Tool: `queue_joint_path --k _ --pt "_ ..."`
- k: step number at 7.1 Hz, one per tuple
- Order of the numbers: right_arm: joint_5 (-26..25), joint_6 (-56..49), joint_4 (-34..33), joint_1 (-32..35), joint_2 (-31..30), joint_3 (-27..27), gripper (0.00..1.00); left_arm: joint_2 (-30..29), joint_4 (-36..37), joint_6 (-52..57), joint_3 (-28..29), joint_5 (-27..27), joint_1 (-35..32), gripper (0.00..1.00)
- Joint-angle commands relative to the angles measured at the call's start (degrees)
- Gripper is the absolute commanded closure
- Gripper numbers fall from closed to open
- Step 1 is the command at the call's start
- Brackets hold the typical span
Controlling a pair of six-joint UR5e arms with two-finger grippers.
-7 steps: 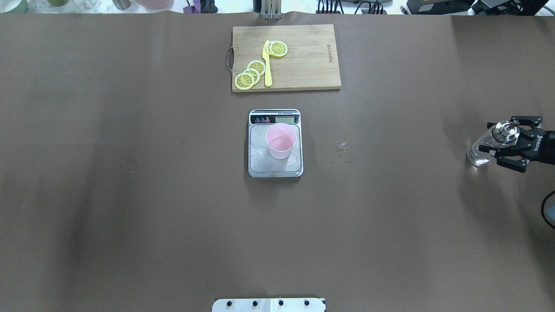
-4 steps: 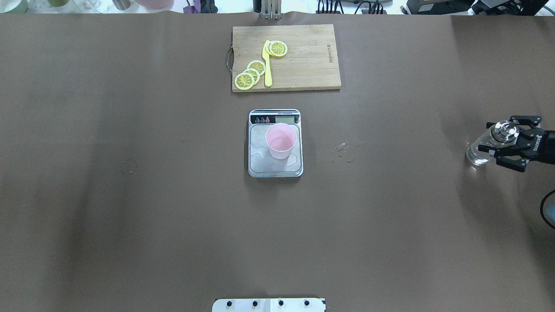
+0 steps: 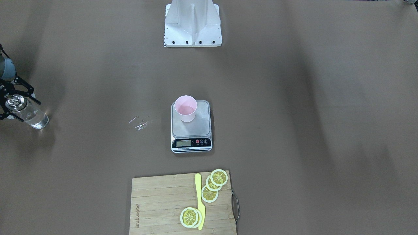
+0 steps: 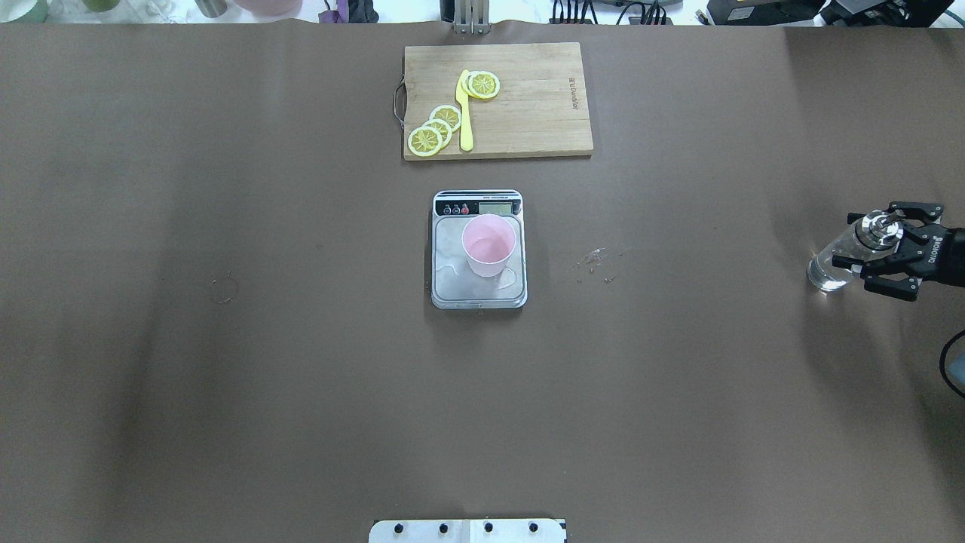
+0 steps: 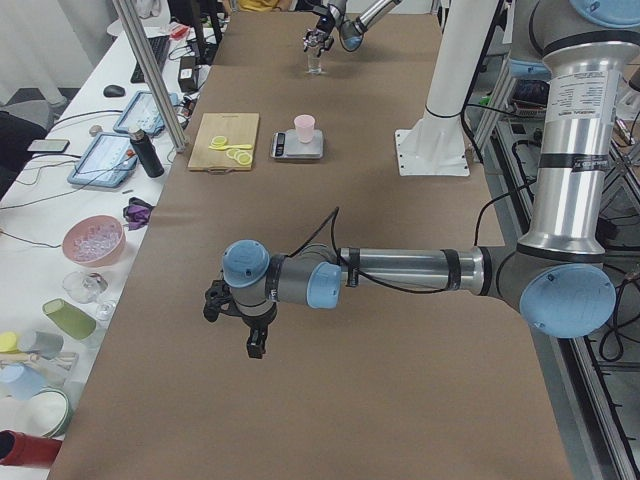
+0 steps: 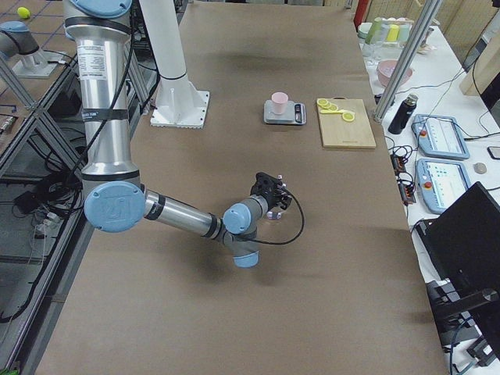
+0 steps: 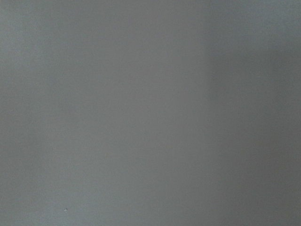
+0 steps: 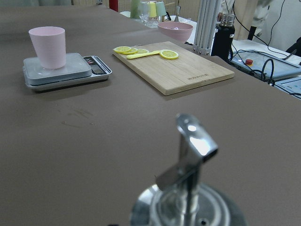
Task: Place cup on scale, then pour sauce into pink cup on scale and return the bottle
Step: 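Lower the dispenser onto the table beside the right arm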
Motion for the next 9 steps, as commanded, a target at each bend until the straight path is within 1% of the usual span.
queue_joint_path --k 1,2,4,7,8,9 --pt "0.34 0.17 0.0 0.18 -0.58 -0.02 0.1 0.05 -1.23 0.0 -0.01 0.0 0.0 0.01" --pt "1.12 0.86 0.0 0.53 -0.75 -0.2 0.01 0.05 -2.28 0.0 -0.01 -0.09 0.0 0.01" --pt "3.06 1.49 0.0 1.84 -1.72 -0.11 0.0 0.14 -2.73 0.0 -0.01 -0.18 0.0 0.01" --pt "8.24 2.18 -0.09 6.14 -4.35 -0.46 0.0 0.05 -2.82 0.0 -0.36 -0.35 0.09 0.01" --pt "9.9 4.36 -0.09 7.11 -5.4 -0.29 0.0 0.05 -3.34 0.0 -0.27 -0.35 0.09 0.01" --pt "13.49 7.26 -0.7 9.73 -6.11 -0.11 0.0 0.14 -4.74 0.0 -0.18 -0.35 0.09 0.01"
